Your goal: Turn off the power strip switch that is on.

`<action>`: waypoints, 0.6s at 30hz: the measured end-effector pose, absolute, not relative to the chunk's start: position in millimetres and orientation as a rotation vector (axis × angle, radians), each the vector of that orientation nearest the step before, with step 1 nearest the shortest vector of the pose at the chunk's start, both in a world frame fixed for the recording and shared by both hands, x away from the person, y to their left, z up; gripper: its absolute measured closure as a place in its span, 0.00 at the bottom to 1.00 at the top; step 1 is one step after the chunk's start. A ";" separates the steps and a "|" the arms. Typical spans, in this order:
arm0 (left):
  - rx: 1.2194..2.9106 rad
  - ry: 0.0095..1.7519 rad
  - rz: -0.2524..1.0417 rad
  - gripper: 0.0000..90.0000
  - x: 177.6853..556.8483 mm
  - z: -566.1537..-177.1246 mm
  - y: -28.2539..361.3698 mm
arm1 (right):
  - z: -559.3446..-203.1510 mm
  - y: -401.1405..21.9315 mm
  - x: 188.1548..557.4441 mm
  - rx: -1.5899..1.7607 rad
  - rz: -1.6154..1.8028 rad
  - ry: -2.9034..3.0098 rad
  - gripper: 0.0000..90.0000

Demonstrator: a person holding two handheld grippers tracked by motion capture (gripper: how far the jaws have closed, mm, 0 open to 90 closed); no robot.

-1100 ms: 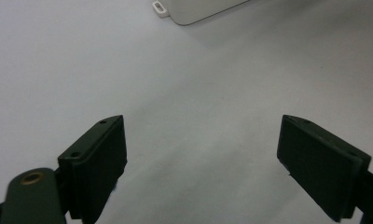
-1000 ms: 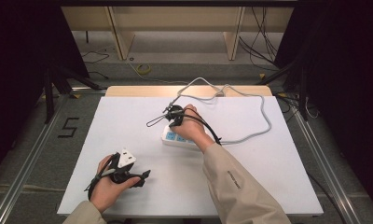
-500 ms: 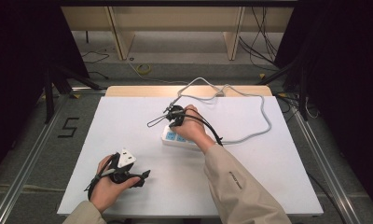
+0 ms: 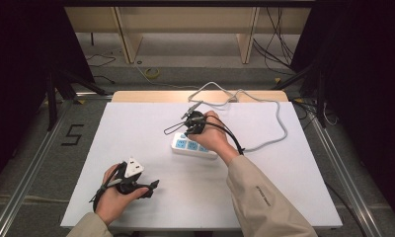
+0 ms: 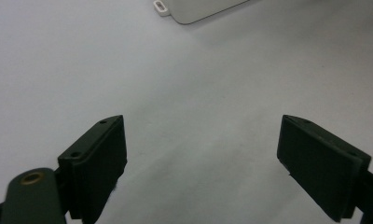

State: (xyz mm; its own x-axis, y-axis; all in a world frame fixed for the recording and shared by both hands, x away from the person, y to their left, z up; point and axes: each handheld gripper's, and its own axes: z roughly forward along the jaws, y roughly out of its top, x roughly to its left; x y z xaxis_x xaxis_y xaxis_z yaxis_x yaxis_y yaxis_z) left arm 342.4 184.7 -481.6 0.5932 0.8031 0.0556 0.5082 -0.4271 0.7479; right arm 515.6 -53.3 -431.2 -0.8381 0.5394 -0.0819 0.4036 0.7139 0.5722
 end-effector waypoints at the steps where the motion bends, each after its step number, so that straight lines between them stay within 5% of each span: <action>1: 2.114 1.035 0.538 0.17 342.3 -481.7 184.5 | -430.8 -56.2 514.1 0.756 0.808 2.677 0.88; 18: 2.123 1.035 0.535 0.17 342.2 -482.0 185.2 | -433.8 -111.3 475.2 0.845 0.934 2.641 0.71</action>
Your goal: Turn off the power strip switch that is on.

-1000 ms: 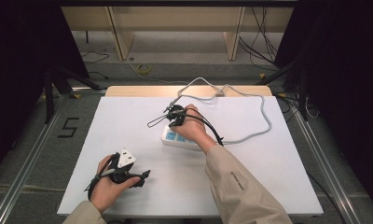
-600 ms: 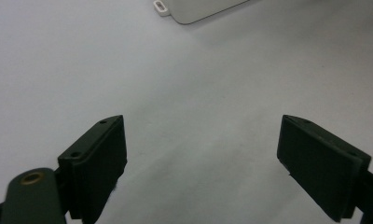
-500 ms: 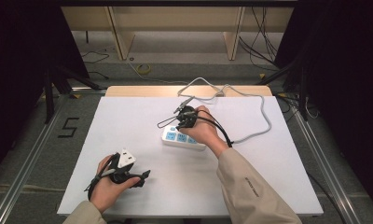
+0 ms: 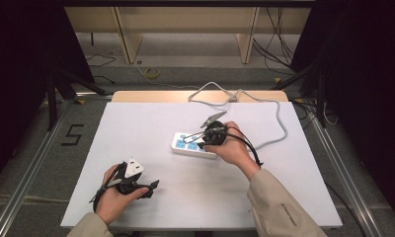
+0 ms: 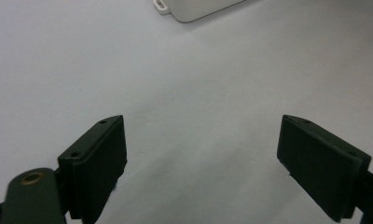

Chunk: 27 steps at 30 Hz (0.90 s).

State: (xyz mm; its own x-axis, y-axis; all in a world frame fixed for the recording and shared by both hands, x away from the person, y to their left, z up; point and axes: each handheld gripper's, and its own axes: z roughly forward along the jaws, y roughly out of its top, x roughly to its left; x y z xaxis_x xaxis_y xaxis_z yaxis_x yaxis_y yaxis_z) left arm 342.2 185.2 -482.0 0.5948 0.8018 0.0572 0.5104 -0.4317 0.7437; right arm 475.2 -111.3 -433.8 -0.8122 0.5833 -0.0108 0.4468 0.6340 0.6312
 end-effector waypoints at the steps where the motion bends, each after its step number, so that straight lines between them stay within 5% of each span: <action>1: 2.121 1.035 0.534 0.17 342.1 -482.1 185.4 | -433.9 -116.4 472.3 0.846 0.946 2.637 0.70; 27: 2.110 1.067 0.531 0.17 343.9 -483.8 188.0 | -466.0 -253.8 367.1 1.021 1.169 2.394 0.51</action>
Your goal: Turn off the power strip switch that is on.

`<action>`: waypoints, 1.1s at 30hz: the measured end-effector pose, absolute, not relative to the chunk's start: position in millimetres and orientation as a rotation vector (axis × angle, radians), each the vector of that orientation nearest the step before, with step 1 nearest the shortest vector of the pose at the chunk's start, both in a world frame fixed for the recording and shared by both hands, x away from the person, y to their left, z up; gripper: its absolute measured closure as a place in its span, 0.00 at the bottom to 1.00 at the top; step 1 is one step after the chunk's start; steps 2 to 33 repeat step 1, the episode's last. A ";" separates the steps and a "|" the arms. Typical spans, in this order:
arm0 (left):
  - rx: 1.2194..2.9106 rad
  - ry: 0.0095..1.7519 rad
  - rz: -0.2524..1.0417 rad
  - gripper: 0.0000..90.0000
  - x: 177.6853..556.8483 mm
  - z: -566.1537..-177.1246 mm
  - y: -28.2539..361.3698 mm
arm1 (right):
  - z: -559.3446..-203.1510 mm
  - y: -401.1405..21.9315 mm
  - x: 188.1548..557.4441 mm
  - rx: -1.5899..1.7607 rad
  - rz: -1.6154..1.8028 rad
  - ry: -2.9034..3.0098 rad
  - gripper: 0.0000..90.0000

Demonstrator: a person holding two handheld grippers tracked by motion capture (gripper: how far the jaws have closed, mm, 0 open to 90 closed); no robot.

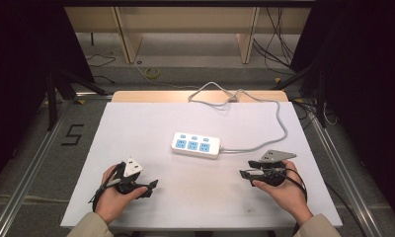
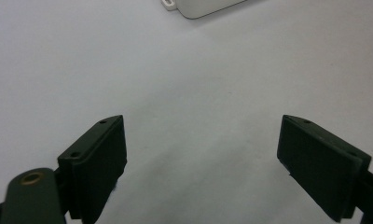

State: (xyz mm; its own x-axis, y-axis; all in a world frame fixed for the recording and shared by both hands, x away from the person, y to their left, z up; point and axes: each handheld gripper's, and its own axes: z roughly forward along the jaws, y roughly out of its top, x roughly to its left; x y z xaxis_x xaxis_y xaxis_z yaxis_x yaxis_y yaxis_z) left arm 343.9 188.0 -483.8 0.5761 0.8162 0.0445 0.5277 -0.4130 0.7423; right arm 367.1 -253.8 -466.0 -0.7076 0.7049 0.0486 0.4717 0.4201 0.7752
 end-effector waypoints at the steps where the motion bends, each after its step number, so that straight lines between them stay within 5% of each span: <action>1: 2.110 1.065 0.532 0.17 344.3 -484.1 188.0 | -467.3 -255.1 366.1 1.026 1.173 2.389 0.50; 33: 2.110 1.065 0.532 0.17 344.3 -484.1 188.0 | -467.3 -255.1 366.1 1.026 1.173 2.389 0.50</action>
